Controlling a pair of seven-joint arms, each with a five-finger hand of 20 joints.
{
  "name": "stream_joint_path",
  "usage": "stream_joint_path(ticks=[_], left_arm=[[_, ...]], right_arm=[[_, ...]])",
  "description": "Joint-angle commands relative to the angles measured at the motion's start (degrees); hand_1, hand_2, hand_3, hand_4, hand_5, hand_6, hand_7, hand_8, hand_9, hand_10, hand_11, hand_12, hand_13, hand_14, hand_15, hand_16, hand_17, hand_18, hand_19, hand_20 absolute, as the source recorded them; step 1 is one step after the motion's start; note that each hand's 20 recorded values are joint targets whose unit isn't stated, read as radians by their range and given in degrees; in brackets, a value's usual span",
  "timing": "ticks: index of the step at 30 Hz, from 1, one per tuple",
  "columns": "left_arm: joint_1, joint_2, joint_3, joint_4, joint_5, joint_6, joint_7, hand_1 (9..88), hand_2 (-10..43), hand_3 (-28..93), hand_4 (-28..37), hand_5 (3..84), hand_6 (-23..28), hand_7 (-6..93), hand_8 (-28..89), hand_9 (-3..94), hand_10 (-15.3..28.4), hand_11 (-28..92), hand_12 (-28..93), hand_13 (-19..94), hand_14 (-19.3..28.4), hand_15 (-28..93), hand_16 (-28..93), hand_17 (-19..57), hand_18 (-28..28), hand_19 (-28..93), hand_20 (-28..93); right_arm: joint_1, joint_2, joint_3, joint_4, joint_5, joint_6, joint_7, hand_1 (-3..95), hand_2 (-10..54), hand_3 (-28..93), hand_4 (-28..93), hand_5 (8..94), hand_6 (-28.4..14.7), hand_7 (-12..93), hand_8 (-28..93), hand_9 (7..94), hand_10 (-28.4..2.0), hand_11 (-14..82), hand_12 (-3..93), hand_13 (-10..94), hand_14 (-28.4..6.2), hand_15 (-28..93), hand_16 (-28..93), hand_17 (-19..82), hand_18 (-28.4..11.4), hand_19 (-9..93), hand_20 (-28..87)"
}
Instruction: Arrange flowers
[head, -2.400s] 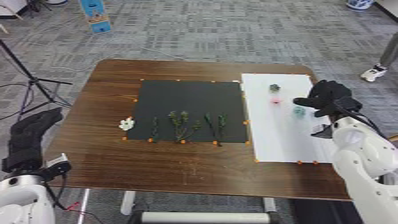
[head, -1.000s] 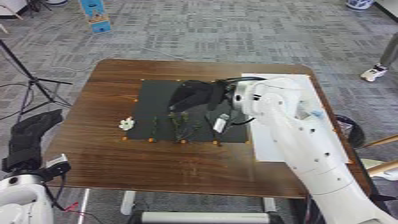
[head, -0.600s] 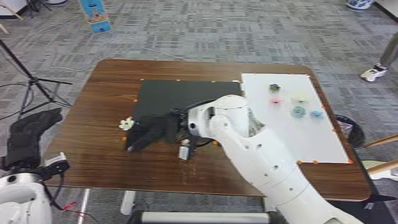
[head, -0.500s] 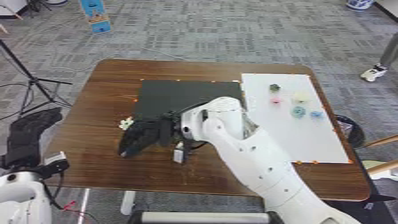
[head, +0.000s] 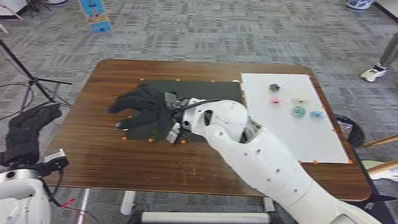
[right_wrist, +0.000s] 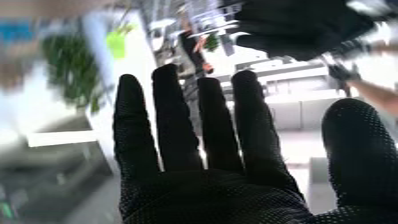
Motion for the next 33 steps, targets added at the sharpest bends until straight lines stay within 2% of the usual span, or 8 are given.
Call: stream_joint_path(ticks=[1,5,12,15,19,26,29,33], left_arm=[[-0.7,0.43,-0.11,0.16,-0.81,-0.21,1.78,32.8,22.2,71,-28.2,51.6,2.5,18.5,-10,51.9,13.2,20,10,40,11.5,13,-4,12.6,6.4,6,18],[0.2,0.73,-1.07,0.00,-1.82,-0.10,2.96,32.0,22.8,71,-28.2,51.7,2.5,18.3,-10,52.0,13.2,20,10,40,11.5,12,-4,12.6,6.4,6,18],[0.9,1.35,-2.31,-0.58,-1.95,0.22,3.17,31.2,23.1,71,-28.3,51.5,2.4,18.2,-10,52.6,13.2,20,10,38,11.5,12,-4,10.5,6.4,4,17],[0.9,1.69,-2.85,-0.33,-2.71,0.13,3.22,30.9,23.2,71,-28.3,51.2,2.2,18.1,-10,53.3,13.0,19,9,38,11.5,12,-4,9.9,6.3,4,17],[0.9,2.13,-2.83,1.37,-3.47,1.28,2.76,30.7,23.4,70,-28.3,51.0,2.1,18.0,-10,53.6,13.3,19,9,37,11.6,12,-3,10.2,6.0,4,17],[-0.8,2.33,-0.14,4.07,1.34,1.27,-0.36,38.1,21.5,69,-28.1,49.3,2.7,18.6,-10,52.4,13.0,20,9,38,11.4,12,-3,11.8,5.6,5,18],[-3.7,2.90,2.70,4.32,3.36,2.50,-2.62,44.7,20.2,68,-25.7,47.9,2.3,19.9,-10,51.7,12.4,20,10,38,11.1,12,-3,12.0,5.7,5,18],[-5.4,3.29,4.04,4.40,4.23,2.81,-3.58,49.0,20.4,67,-22.6,47.3,1.3,21.5,-11,51.3,11.6,21,10,38,10.6,12,-3,12.4,5.7,4,18]], right_arm=[[-2.4,-8.2,4.3,4.0,-19.7,-9.8,-7.9,16.1,20.1,61,-20,39.0,-3.2,19,-11,39.9,-10.2,4.2,13.1,38,-13.8,10,29,16,-17.1,29,35],[-3.1,-12.1,6.5,5.7,-29.3,-9.2,-11.6,16.0,19.8,61,-20,39.6,-3.2,18,-12,42.0,-9.5,4.7,12.8,38,-14.0,11,30,15,-17.6,36,38],[-2.6,-16.6,8.5,6.4,-36.1,-13.4,-14.0,13.0,22.0,62,-20,39.3,-2.2,15,-12,42.8,-7.4,4.6,8.5,31,-13.7,8,36,5,-14.8,41,41],[-2.3,-18.0,9.4,6.6,-39.2,-14.6,-15.6,11.3,23.2,62,-21,37.2,-2.6,14,-12,40.7,-6.8,4.3,7.0,26,-14.5,8,40,-1,-14.0,44,42],[-2.4,-19.8,10.2,6.9,-44.8,-15.8,-17.9,10.7,23.7,61,-20,35.6,-2.8,13,-11,39.7,-6.7,4.2,6.6,23,-15.6,12,42,-3,-13.4,45,42],[-4.4,-23.1,12.7,8.7,-53.7,-10.3,-20.9,9.9,24.2,61,-20,35.9,-3.2,13,-11,38.8,-6.6,4.0,6.0,16,-18.1,37,36,-6,-13.7,48,45],[-4.9,-24.4,13.1,9.0,-56.8,-11.6,-21.1,10.2,24.0,61,-20,36.4,-3.2,13,-11,39.0,-7.0,4.0,6.1,15,-19.3,48,33,-6,-14.4,50,47],[-4.9,-26.0,14.2,9.9,-60.9,-13.8,-23.3,10.5,23.6,62,-20,37.9,-4.0,13,-11,38.1,-7.8,3.8,6.3,16,-20.9,59,34,-3,-16.2,54,49]])
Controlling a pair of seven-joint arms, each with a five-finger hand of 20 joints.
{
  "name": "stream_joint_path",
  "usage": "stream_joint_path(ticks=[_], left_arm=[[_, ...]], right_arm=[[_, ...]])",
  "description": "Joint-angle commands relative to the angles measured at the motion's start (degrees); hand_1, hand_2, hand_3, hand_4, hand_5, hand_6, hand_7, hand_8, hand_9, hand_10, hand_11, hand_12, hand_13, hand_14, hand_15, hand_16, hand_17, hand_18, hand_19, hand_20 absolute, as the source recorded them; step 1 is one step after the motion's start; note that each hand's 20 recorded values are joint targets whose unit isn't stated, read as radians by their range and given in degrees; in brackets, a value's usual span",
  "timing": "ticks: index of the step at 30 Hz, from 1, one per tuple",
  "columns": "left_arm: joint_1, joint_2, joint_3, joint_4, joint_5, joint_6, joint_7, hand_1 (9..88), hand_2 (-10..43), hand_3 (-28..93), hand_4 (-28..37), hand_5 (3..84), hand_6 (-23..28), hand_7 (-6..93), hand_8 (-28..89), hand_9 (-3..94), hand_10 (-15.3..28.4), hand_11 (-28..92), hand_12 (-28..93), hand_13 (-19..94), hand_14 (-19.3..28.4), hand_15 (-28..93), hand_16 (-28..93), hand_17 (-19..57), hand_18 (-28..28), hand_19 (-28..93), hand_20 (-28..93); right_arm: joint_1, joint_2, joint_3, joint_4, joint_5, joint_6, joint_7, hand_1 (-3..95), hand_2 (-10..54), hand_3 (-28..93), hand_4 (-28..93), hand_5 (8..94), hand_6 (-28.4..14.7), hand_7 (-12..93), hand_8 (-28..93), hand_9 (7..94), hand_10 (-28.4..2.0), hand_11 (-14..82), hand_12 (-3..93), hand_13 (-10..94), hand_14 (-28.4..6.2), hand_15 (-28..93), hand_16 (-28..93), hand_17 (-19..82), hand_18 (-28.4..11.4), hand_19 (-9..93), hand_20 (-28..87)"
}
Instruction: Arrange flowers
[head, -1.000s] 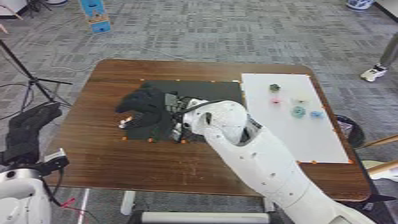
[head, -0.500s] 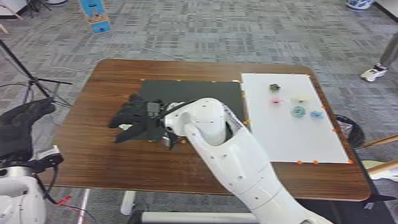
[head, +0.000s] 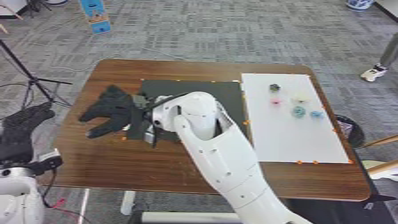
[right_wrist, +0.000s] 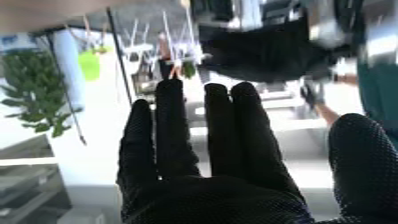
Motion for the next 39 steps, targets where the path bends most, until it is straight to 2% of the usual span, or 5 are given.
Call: stream_joint_path(ticks=[1,18,30,34,39], left_arm=[[-4.5,0.57,3.53,0.03,1.08,1.49,-2.36,49.5,20.5,67,-22.3,47.2,1.2,21.8,-11,51.3,11.6,21,10,38,10.6,12,-3,12.4,5.7,4,18],[-3.6,-0.53,3.47,-0.62,-3.54,-0.53,2.32,42.0,20.4,71,-22.2,48.6,0.9,21.4,-11,51.6,11.8,21,10,39,10.7,12,-3,12.2,5.3,4,19],[1.9,-3.27,-0.59,-2.47,-4.65,-0.38,3.97,30.4,11.5,73,-24.7,44.1,0.6,19.0,-11,47.6,11.6,19,9,37,12.0,12,-3,11.0,7.5,7,18],[2.2,-3.62,-0.15,-1.68,-6.35,0.25,5.31,29.7,15.0,73,-27.1,45.3,1.6,17.4,-10,48.2,12.4,19,9,38,11.0,11,-4,13.0,5.7,6,17],[-2.9,-3.47,4.89,0.94,-9.15,-0.48,6.57,29.9,17.4,73,-28.1,45.8,2.4,17.0,-10,49.1,12.8,19,9,38,10.5,11,-4,14.4,4.8,4,17]], right_arm=[[-0.1,-3.6,0.4,1.1,-33.1,-3.2,-4.7,10.6,23.6,62,-20,38.5,-4.3,13,-11,37.9,-7.9,3.7,6.3,17,-21.1,60,34,-3,-16.6,54,50],[-1.6,-5.4,5.1,4.9,-31.2,-6.9,-3.5,11.5,23.0,63,-20,38.4,-4.8,13,-11,40.2,-9.8,4.4,7.8,25,-20.7,61,30,2,-18.7,54,52],[-1.1,23.5,-3.7,-19.7,28.9,-4.5,22.4,11.9,21.0,61,-20,32.1,-3.0,17,-12,43.7,-11.7,5.3,11.7,29,-18.3,34,28,2,-18.2,48,44],[-4.5,27.2,1.8,-25.9,41.4,-2.9,27.2,12.8,20.2,61,-20,34.0,-3.0,17,-12,43.6,-12.0,5.2,11.8,29,-18.2,31,29,2,-18.2,47,43],[-12.8,32.0,9.2,-32.3,51.5,8.3,32.5,13.7,19.5,60,-19,38.0,-3.2,17,-12,46.3,-12.7,6.1,12.1,33,-18.2,30,29,4,-18.9,47,42]])
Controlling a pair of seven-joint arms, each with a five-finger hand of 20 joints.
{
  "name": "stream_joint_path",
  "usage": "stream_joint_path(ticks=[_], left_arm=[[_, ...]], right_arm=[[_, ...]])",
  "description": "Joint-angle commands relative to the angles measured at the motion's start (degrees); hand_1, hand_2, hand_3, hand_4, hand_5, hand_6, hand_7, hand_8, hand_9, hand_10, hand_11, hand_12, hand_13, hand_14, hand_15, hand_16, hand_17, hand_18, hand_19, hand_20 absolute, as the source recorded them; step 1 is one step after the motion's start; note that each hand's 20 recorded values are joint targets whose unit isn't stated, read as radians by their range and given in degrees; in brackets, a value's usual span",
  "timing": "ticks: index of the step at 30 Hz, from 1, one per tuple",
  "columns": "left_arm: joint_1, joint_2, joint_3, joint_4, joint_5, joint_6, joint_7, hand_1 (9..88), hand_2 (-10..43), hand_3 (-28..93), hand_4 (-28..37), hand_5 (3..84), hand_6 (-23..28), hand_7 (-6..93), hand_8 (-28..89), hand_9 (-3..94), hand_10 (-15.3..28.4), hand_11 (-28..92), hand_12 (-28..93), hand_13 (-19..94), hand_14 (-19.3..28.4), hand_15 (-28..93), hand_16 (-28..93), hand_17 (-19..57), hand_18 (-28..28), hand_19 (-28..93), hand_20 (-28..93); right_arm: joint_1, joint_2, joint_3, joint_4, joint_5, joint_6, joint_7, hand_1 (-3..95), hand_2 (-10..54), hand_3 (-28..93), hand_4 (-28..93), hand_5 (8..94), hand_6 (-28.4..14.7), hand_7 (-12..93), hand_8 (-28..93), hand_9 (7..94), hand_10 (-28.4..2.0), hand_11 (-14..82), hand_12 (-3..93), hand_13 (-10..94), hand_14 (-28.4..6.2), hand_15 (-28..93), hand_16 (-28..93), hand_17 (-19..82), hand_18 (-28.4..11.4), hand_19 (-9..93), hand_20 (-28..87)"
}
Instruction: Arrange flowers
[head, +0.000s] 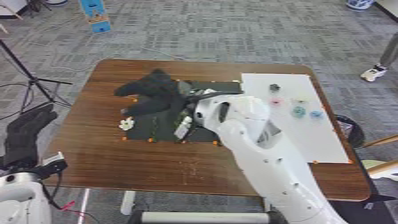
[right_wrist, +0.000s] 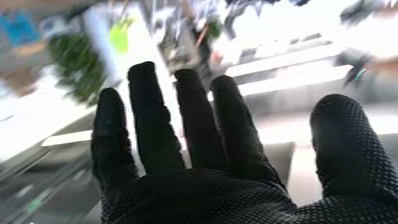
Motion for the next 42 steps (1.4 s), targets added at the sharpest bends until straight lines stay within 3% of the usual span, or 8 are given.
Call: stream_joint_path(ticks=[1,2,6,11,21,24,36,42], left_arm=[[-5.2,-1.14,5.82,3.02,-4.41,-0.32,2.64,29.9,17.4,73,-28.1,45.9,2.4,17.1,-10,49.1,12.8,19,9,38,10.4,11,-4,14.5,4.8,4,17],[-8.2,-1.18,8.46,3.66,-4.23,0.49,1.92,29.9,17.3,73,-28.1,46.3,2.4,17.4,-10,49.1,12.8,19,9,38,10.5,12,-4,14.6,4.8,4,18],[-13.5,-2.80,13.37,5.27,-6.05,-0.31,2.48,30.0,16.9,73,-28.0,47.3,2.5,18.0,-10,49.3,12.9,20,9,39,10.8,12,-4,14.8,5.2,4,18],[-15.5,-3.39,16.04,4.99,-5.46,-1.86,2.79,30.2,16.2,74,-27.7,48.3,2.8,18.0,-10,49.7,13.0,20,9,39,10.9,12,-4,15.1,5.4,4,18],[-17.0,-4.04,18.20,5.19,-7.36,-3.09,4.82,30.0,15.8,74,-27.2,48.7,2.7,18.0,-10,50.1,13.0,20,10,39,11.1,12,-4,15.2,5.5,4,18],[-16.9,-4.52,18.51,5.10,-9.19,-3.22,5.77,30.0,15.6,74,-27.2,48.8,2.7,18.1,-10,50.2,12.9,20,10,39,11.1,12,-4,15.3,5.7,4,18],[-20.6,-6.52,24.72,7.62,-11.54,-3.90,5.31,30.1,15.6,73,-27.2,49.0,2.9,18.2,-10,50.4,13.0,20,10,40,11.2,12,-4,15.6,5.8,4,19],[-22.3,-7.23,26.13,8.16,-11.69,-4.13,4.78,29.9,15.6,73,-27.2,49.0,3.0,18.1,-9,50.3,12.9,20,10,40,11.3,12,-4,15.6,5.8,4,19]], right_arm=[[-10.4,10.3,11.5,-9.0,22.3,12.2,7.9,14.1,19.2,61,-19,39.6,-3.1,17,-12,47.3,-12.9,6.6,12.3,35,-18.3,30,29,5,-19.3,48,43],[-12.0,11.0,12.8,-9.8,24.1,13.9,9.0,15.1,18.2,61,-19,43.4,-3.0,18,-12,50.9,-13.8,7.7,12.6,39,-18.5,34,29,7,-20.7,51,45],[-16.4,12.1,17.3,-11.2,23.0,17.2,9.5,18.4,14.9,61,-18,49.6,-3.3,18,-11,56.1,-15.0,9.3,13.3,47,-18.4,38,28,12,-22.5,55,48],[-20.5,12.7,20.8,-13.3,24.2,18.0,10.8,19.7,13.6,61,-17,50.3,-3.3,18,-11,56.1,-14.8,9.4,13.5,47,-18.2,39,27,12,-22.5,56,49],[-22.0,14.3,22.7,-14.1,24.2,17.7,10.6,19.6,13.4,61,-17,50.0,-3.3,18,-11,55.4,-14.7,9.3,13.5,46,-18.6,38,27,12,-22.4,55,50],[-21.4,14.3,23.1,-14.3,23.2,16.5,9.8,19.7,13.4,61,-17,49.9,-3.3,18,-11,55.2,-14.6,9.2,13.5,46,-18.6,38,27,12,-22.3,55,50],[-20.3,14.6,23.4,-14.2,21.9,13.8,8.7,19.7,13.5,61,-17,49.6,-3.2,18,-11,54.0,-14.6,8.7,13.7,45,-18.7,38,27,11,-22.2,55,50],[-19.4,14.3,23.1,-14.0,21.6,13.2,8.3,19.6,13.6,60,-17,49.6,-3.2,18,-11,53.8,-14.6,8.6,13.7,45,-18.8,38,27,11,-22.1,55,50]])
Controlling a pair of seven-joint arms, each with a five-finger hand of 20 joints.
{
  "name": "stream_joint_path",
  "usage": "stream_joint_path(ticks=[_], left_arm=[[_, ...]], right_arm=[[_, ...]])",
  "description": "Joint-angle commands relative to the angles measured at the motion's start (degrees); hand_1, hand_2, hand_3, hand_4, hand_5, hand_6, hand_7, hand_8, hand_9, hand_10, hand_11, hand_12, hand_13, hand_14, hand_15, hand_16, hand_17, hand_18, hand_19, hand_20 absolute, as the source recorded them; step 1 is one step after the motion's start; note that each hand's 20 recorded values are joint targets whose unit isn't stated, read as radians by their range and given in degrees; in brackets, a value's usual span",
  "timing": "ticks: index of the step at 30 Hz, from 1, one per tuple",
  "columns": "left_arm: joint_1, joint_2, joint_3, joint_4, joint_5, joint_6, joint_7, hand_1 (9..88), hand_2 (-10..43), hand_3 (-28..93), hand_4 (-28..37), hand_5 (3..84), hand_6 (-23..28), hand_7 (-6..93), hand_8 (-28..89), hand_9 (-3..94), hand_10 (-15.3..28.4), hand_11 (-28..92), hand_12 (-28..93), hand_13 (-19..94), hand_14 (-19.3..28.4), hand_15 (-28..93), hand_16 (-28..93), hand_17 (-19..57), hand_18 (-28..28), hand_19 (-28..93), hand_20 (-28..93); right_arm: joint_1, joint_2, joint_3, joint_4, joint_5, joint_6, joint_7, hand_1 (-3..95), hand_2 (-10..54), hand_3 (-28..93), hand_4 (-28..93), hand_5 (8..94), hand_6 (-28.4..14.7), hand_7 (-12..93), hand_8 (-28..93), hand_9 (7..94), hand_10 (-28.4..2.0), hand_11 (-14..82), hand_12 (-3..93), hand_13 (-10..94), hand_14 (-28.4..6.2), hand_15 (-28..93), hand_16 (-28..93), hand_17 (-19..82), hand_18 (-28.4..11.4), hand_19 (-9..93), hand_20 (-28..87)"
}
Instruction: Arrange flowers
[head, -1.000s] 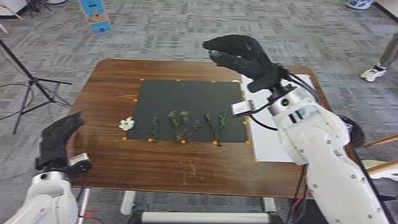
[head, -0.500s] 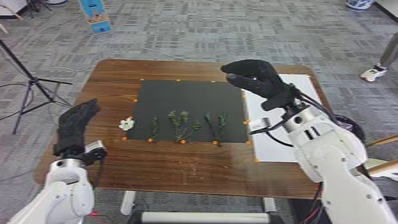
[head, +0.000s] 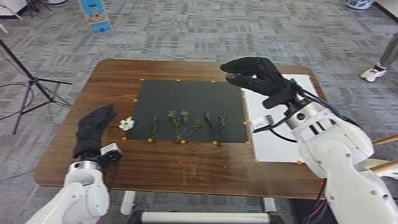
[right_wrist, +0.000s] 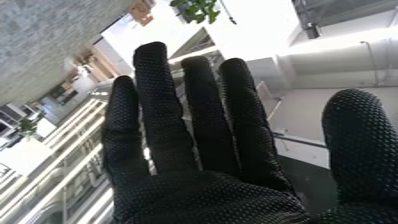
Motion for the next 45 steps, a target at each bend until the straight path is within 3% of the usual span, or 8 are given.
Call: stream_joint_path(ticks=[1,5,8,18,28,35,39,45], left_arm=[[-2.1,-2.15,1.81,0.71,-0.98,-1.17,-0.34,30.0,15.6,73,-27.2,49.0,2.9,18.2,-9,50.3,12.9,20,10,40,11.3,12,-4,15.5,5.9,4,19],[-2.6,-2.65,2.31,0.83,-1.55,-1.09,-0.13,29.9,15.6,73,-27.2,49.1,3.0,18.3,-9,50.3,12.9,20,10,40,11.3,12,-4,15.5,5.9,4,19],[-2.9,-3.41,2.67,0.99,-2.69,-1.37,0.03,29.8,15.5,74,-27.1,49.2,3.0,18.2,-9,50.4,13.0,20,10,40,11.3,12,-4,15.5,5.9,4,19],[-3.5,-5.34,3.84,1.22,-3.74,-1.56,0.38,29.8,15.3,74,-27.1,49.2,2.9,18.3,-9,50.6,13.0,21,10,40,11.4,12,-4,15.5,6.1,4,19],[-4.5,-7.22,5.71,1.59,-3.34,-2.25,0.19,29.8,15.3,74,-27.2,49.3,3.0,18.4,-9,50.6,13.0,21,10,40,11.5,12,-4,15.5,6.2,4,19],[-5.2,-7.64,6.01,1.78,-3.04,-2.38,-0.11,29.7,15.2,74,-27.1,49.1,2.9,18.4,-9,50.7,13.0,21,10,40,11.5,12,-4,15.5,6.2,4,19],[-4.7,-7.31,4.94,0.77,-2.65,-2.21,0.11,29.7,15.2,74,-27.1,49.2,2.9,18.4,-9,50.6,12.9,21,10,40,11.5,12,-4,15.3,6.2,4,19],[-4.3,-6.30,2.47,-2.25,-2.35,-2.06,1.99,29.3,14.9,74,-27.2,49.3,2.9,18.5,-9,50.8,13.0,21,11,40,11.5,12,-4,15.0,6.2,4,19]], right_arm=[[1.1,-0.3,0.0,-0.5,-1.3,-1.1,-1.3,19.6,13.6,61,-17,49.6,-3.2,18,-11,53.7,-14.6,8.6,13.7,45,-18.8,38,27,11,-22.1,55,50],[1.3,-0.6,0.2,-0.5,-1.4,-2.1,-1.6,19.6,13.7,61,-17,49.6,-3.2,18,-11,53.5,-14.5,8.5,13.8,45,-18.8,38,27,11,-22.1,55,50],[1.5,-0.7,0.3,-0.5,-1.7,-3.1,-2.2,19.7,13.7,60,-17,49.6,-3.2,18,-11,53.4,-14.6,8.5,13.8,45,-18.8,38,27,11,-22.0,55,50],[2.1,-0.8,0.4,-0.4,-2.3,-4.3,-3.0,19.6,13.9,60,-17,49.6,-3.2,18,-11,52.2,-14.5,8.1,13.8,44,-18.9,38,27,11,-21.9,55,50],[2.7,-1.1,-0.2,-0.1,-2.3,-4.8,-3.5,19.7,14.1,60,-17,49.7,-3.1,18,-11,51.9,-14.5,8.0,13.8,44,-18.9,37,27,10,-21.8,55,50],[2.6,-1.4,-0.3,-0.1,-2.3,-5.6,-3.6,19.5,14.2,60,-17,49.7,-3.1,18,-11,51.8,-14.5,8.0,13.8,44,-18.9,38,27,10,-21.9,55,50],[2.0,-1.4,0.0,-0.3,-2.1,-5.5,-3.7,19.3,14.2,61,-17,49.7,-3.1,18,-11,51.7,-14.5,8.0,13.8,44,-18.9,38,27,10,-21.9,55,50],[1.7,-1.5,0.3,-0.2,-2.3,-5.9,-3.7,19.2,14.1,61,-17,49.6,-3.1,18,-11,51.6,-14.5,8.0,13.9,44,-18.9,38,27,10,-21.9,55,50]])
